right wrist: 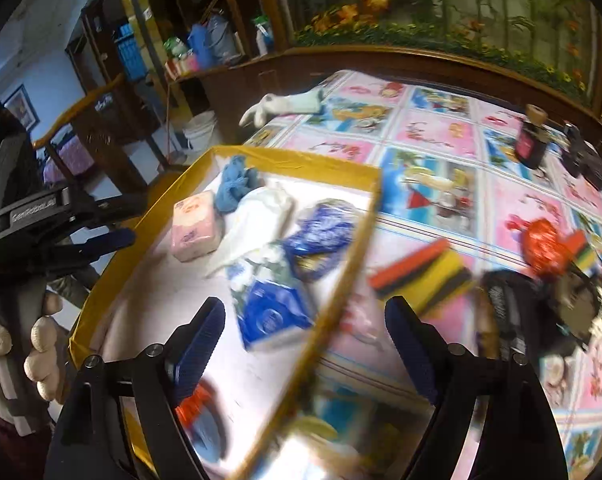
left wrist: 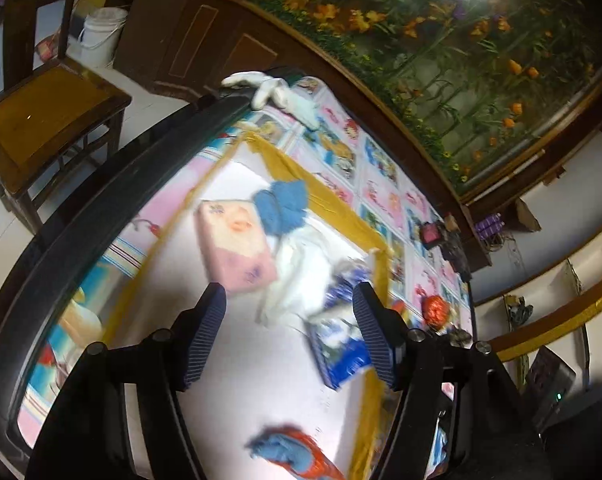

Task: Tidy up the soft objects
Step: 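Carry both tissue packs over the box and open both tools to drop them, then grasp the brown mesh scrubber with the right tool while the left tool grasps the black bag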

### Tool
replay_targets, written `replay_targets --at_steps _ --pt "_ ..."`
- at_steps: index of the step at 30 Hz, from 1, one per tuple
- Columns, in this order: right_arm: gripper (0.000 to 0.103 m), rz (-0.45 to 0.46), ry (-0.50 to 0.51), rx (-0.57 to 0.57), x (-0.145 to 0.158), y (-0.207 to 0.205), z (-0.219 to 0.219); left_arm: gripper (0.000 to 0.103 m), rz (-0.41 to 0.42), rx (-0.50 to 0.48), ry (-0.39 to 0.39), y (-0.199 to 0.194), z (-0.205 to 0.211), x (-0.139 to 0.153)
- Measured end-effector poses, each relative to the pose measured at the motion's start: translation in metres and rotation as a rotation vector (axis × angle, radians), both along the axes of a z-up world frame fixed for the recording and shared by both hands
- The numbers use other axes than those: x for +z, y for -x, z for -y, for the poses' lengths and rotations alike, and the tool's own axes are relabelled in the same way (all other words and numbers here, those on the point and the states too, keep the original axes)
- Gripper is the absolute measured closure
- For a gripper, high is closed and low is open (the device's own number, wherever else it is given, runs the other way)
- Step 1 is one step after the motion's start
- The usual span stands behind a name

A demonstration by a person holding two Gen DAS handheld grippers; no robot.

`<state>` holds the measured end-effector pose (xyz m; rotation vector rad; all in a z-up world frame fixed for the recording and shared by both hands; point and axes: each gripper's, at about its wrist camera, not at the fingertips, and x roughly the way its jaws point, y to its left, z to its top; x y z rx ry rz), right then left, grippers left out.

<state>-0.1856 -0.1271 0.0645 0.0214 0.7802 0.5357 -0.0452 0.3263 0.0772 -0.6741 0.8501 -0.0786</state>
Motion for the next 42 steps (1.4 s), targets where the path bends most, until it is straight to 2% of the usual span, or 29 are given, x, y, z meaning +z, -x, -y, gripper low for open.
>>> replay_targets --at_steps 4,7,12,15,22,28,31,32,33,34,37,42 --pt "0.017 0.045 -0.005 -0.117 0.005 0.020 0.075 0.032 0.030 -0.112 -0.058 0.005 0.048 0.014" --pt "0.017 0.039 -0.011 -0.243 0.000 0.028 0.139 0.033 0.024 -0.230 -0.067 0.000 0.096 0.014" --pt "0.017 -0.030 -0.104 -0.421 -0.018 0.038 0.232 0.033 -0.040 -0.376 -0.072 -0.009 0.179 -0.007" --pt "0.017 -0.051 -0.146 -0.489 -0.025 0.045 0.265 0.033 -0.076 -0.407 -0.093 -0.013 0.219 -0.023" --pt "0.017 -0.067 -0.194 -0.503 -0.036 0.050 0.285 0.033 -0.093 -0.415 -0.235 -0.035 0.281 -0.048" --pt "0.017 -0.074 -0.221 -0.522 -0.040 0.031 0.294 0.031 -0.093 -0.418 -0.322 -0.055 0.309 -0.059" --pt "0.017 -0.092 -0.269 -0.561 -0.041 0.013 0.301 0.031 -0.056 -0.439 -0.409 -0.056 0.320 -0.061" --pt "0.017 -0.104 -0.284 -0.572 -0.043 0.005 0.302 0.033 -0.049 -0.456 -0.415 -0.054 0.321 -0.061" --pt "0.017 -0.123 -0.304 -0.581 -0.045 -0.005 0.303 0.047 -0.042 -0.467 -0.417 -0.052 0.320 -0.060" --pt "0.017 -0.146 -0.326 -0.588 -0.047 -0.016 0.306 0.053 -0.041 -0.476 -0.418 -0.051 0.319 -0.059" --pt "0.017 -0.208 -0.350 -0.625 -0.055 -0.048 0.310 0.070 -0.034 -0.495 -0.362 -0.049 0.309 -0.053" --pt "0.017 -0.264 -0.282 -0.674 -0.065 -0.093 0.307 0.075 -0.033 -0.507 -0.275 -0.041 0.293 -0.046"
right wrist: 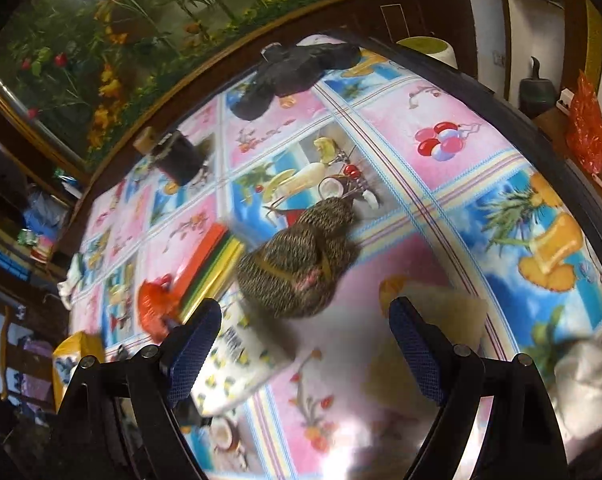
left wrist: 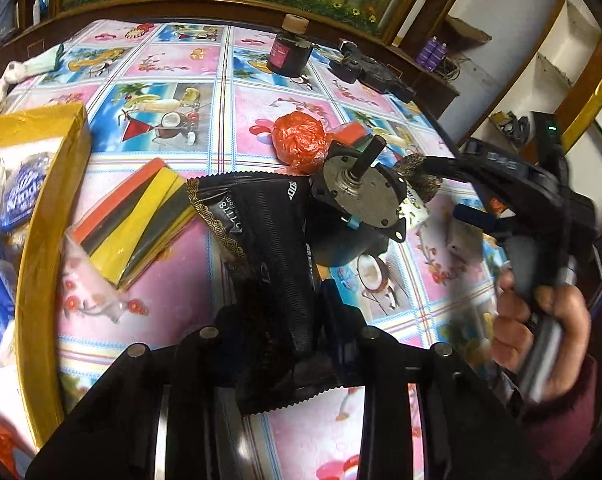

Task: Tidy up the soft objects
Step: 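Grasp the brown mesh scrubber with the right tool while the left tool grasps the black bag, then carry scrubber and black bag over the box and open both tools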

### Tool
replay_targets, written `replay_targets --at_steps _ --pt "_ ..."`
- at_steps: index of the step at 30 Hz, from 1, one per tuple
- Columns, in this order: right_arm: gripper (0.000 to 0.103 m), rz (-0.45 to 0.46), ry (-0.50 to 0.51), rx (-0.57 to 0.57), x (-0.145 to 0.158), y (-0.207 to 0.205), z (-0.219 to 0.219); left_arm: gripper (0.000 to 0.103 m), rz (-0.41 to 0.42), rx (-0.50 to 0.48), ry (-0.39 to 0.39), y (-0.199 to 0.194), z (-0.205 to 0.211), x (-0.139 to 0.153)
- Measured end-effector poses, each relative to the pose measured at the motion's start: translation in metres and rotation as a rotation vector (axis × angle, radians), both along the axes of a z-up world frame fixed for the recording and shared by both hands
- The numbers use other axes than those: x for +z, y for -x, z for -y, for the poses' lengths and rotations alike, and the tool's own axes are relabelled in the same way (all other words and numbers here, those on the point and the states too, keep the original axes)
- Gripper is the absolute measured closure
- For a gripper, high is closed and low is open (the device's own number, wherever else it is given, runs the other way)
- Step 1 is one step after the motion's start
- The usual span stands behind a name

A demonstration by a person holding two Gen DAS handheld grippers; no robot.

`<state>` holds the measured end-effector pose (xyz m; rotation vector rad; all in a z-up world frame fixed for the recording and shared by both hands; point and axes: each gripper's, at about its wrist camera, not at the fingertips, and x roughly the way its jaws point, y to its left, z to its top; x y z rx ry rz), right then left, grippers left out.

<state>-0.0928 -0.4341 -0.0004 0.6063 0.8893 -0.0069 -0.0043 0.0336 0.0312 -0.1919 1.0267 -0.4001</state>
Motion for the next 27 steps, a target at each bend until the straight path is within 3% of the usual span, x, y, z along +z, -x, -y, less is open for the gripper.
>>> replay_targets --at_steps 2,3,4,5,12,19,22,27 --pt "0.018 -0.017 0.044 -0.003 0.000 -0.013 -0.005 0.075 -0.004 0.000 0.032 0.005 -0.006 0.002" --pt "0.024 -0.022 0.058 0.006 0.001 -0.017 -0.009 0.075 -0.003 0.002 0.045 0.008 -0.008 0.004" --pt "0.043 -0.034 0.070 0.025 -0.001 -0.023 -0.012 0.075 -0.001 0.002 0.061 0.010 -0.011 0.006" --pt "0.050 -0.030 0.051 0.050 -0.003 -0.027 -0.014 0.076 0.003 0.004 0.075 0.013 -0.014 0.008" --pt "0.051 0.029 0.054 0.063 0.005 -0.002 -0.012 0.079 0.026 0.035 0.150 0.035 -0.043 0.026" --pt "0.051 0.141 0.025 0.095 0.039 0.050 -0.021 0.079 0.081 0.124 0.239 0.056 -0.099 0.052" --pt "0.051 0.189 0.017 0.158 0.053 0.068 -0.039 0.079 0.112 0.186 0.239 0.069 -0.135 0.063" --pt "0.051 0.245 0.016 0.302 0.067 0.095 -0.085 0.079 0.134 0.331 0.165 0.082 -0.201 0.063"
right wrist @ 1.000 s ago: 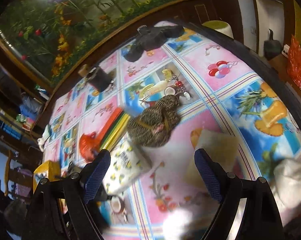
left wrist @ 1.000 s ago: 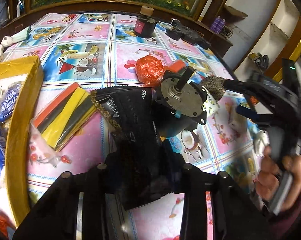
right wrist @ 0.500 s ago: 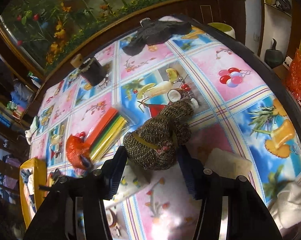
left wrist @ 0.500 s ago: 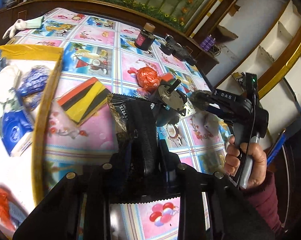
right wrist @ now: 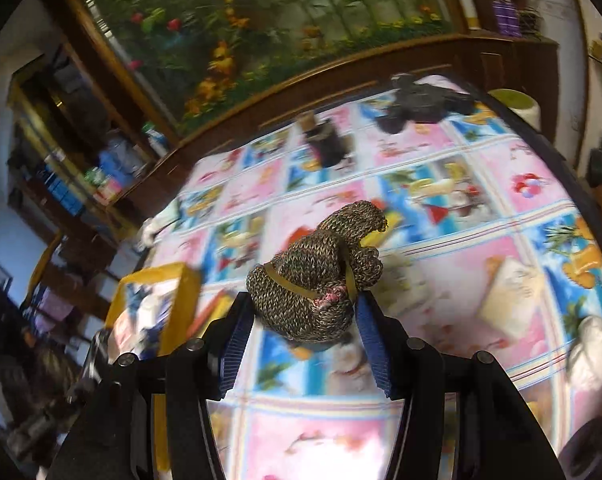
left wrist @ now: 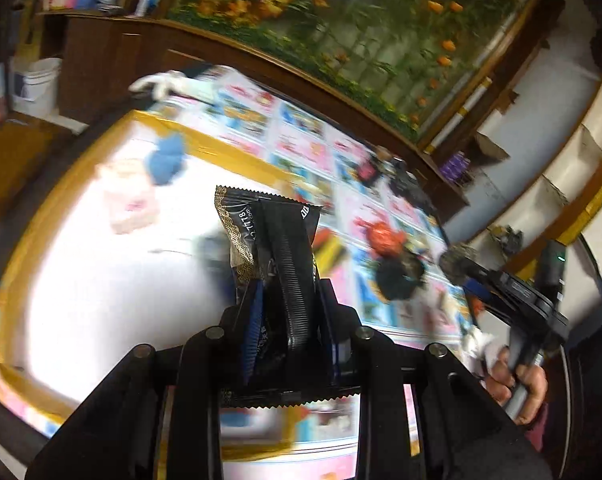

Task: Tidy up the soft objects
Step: 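Carry scrubber and black bag over the box and open both tools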

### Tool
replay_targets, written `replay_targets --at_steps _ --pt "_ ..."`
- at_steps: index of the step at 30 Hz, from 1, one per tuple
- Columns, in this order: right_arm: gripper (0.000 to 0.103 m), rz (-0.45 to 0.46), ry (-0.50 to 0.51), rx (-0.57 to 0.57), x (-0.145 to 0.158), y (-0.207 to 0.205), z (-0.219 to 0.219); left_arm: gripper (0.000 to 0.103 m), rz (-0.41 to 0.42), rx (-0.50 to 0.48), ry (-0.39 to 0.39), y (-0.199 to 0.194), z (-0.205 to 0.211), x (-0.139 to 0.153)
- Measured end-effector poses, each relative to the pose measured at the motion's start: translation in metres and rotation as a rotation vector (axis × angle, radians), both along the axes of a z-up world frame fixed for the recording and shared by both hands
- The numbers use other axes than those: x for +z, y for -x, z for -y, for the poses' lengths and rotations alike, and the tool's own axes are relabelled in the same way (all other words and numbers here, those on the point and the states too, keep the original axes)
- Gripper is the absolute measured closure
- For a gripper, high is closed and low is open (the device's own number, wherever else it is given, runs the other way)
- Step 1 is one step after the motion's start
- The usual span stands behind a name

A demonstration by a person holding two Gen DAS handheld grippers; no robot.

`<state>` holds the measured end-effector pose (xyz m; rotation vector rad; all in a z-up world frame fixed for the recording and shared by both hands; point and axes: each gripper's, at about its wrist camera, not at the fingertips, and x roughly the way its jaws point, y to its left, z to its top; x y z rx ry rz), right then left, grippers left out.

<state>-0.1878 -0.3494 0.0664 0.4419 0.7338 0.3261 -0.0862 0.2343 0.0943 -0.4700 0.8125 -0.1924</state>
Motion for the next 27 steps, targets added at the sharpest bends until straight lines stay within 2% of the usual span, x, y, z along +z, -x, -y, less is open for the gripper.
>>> replay_targets --at_steps 6,11,14,19,21,25,27 --pt "0.051 0.025 0.064 0.212 0.001 0.011 -0.082 0.079 -0.080 0.126 -0.103 -0.007 -0.054 -0.026" --pt "0.051 0.008 0.123 0.368 -0.007 0.010 -0.157 0.079 -0.121 0.180 -0.165 -0.025 -0.076 -0.045" --pt "0.051 0.003 0.169 0.445 -0.008 0.004 -0.200 0.078 -0.113 0.219 -0.205 -0.022 -0.081 -0.047" --pt "0.051 0.006 0.233 0.563 -0.015 -0.008 -0.262 0.056 -0.046 0.294 -0.295 0.000 -0.081 -0.035" --pt "0.050 -0.006 0.244 0.593 -0.022 -0.016 -0.285 0.052 -0.016 0.337 -0.321 0.010 -0.084 -0.027" --pt "0.047 -0.028 0.292 0.600 -0.036 -0.034 -0.317 0.039 0.039 0.402 -0.400 0.023 -0.080 -0.014" --pt "0.044 -0.009 0.306 0.592 -0.035 -0.032 -0.323 0.039 0.068 0.412 -0.437 0.028 -0.076 -0.009"
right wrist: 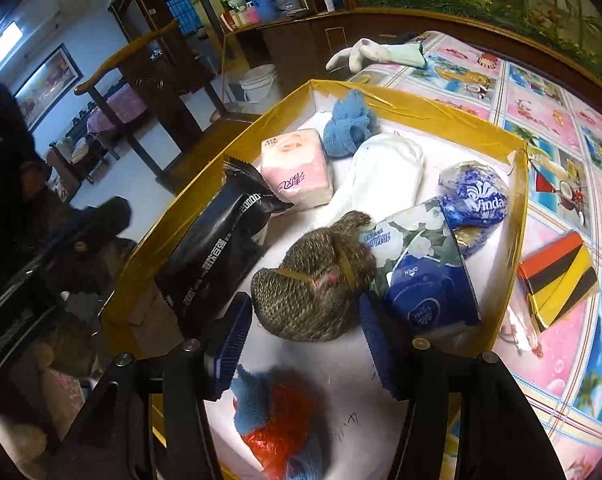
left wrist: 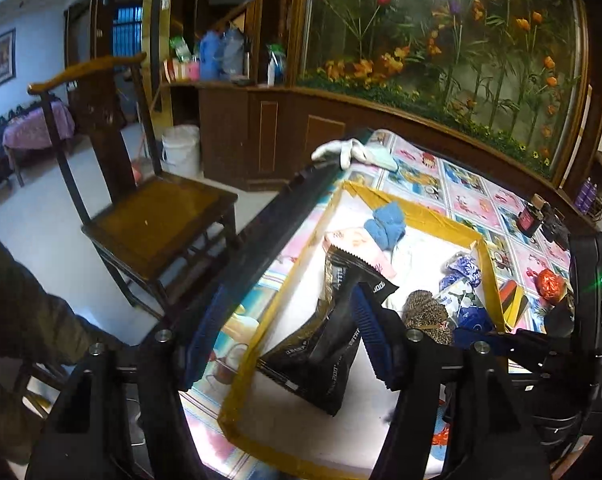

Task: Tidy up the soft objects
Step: 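Carry scrubber and black bag over the box and open both tools, then grasp the white Face tissue pack with the right tool while the left tool grasps the striped pack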

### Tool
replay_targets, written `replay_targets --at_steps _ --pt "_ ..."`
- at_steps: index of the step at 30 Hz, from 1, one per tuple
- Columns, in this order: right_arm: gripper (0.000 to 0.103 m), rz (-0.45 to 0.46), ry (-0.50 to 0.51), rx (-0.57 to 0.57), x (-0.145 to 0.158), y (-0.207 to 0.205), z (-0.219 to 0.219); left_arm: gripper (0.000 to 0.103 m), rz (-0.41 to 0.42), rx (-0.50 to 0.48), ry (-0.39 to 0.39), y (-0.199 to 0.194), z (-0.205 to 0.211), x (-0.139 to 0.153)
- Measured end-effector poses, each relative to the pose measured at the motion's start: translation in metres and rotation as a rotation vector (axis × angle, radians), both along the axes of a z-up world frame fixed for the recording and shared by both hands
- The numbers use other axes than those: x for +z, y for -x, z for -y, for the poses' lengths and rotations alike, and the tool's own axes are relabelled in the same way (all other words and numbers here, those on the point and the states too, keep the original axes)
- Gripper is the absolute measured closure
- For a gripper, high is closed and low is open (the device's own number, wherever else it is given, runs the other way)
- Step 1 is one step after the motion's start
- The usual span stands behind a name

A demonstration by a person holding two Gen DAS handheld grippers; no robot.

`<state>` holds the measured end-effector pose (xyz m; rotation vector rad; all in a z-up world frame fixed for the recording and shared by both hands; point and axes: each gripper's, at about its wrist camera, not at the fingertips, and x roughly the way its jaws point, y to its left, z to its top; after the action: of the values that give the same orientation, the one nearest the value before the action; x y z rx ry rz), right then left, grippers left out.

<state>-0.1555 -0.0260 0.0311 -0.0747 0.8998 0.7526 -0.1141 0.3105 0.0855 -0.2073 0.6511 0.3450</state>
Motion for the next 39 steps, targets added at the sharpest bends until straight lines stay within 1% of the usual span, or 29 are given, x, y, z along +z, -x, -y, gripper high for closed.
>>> replay_targets --at_steps 1,3,6,9,15,18,29,32,37,39 --pt "0.039 0.015 0.003 -0.001 0.002 0.001 -0.001 0.039 0.003 0.003 -0.020 0.001 0.002 0.002" --pt "0.036 0.053 0.009 -0.014 0.007 0.006 0.000 0.039 0.010 -0.002 -0.040 0.003 0.007 0.005" --pt "0.031 0.104 -0.002 -0.025 0.021 0.037 0.015 0.039 0.019 -0.006 -0.066 0.007 0.015 0.010" --pt "0.027 0.131 -0.025 -0.049 0.028 0.052 0.033 0.039 0.030 -0.011 -0.081 0.012 0.023 0.015" --pt "0.022 0.150 -0.048 -0.089 0.037 0.083 0.069 0.039 0.035 -0.042 -0.115 0.018 0.046 0.021" --pt "0.022 0.145 -0.065 -0.110 0.037 0.094 0.087 0.039 0.035 -0.055 -0.126 0.021 0.056 0.023" --pt "0.021 0.113 -0.111 -0.186 0.032 0.113 0.150 0.039 0.010 -0.114 -0.152 0.024 0.090 0.026" --pt "0.020 0.100 -0.117 -0.203 0.029 0.115 0.164 0.039 -0.006 -0.148 -0.130 0.023 0.097 0.024" --pt "0.018 0.071 -0.136 -0.229 0.018 0.121 0.183 0.038 -0.043 -0.243 0.008 0.020 0.104 0.016" --pt "0.018 0.054 -0.143 -0.240 0.012 0.122 0.190 0.038 -0.059 -0.270 0.044 0.019 0.110 0.010"
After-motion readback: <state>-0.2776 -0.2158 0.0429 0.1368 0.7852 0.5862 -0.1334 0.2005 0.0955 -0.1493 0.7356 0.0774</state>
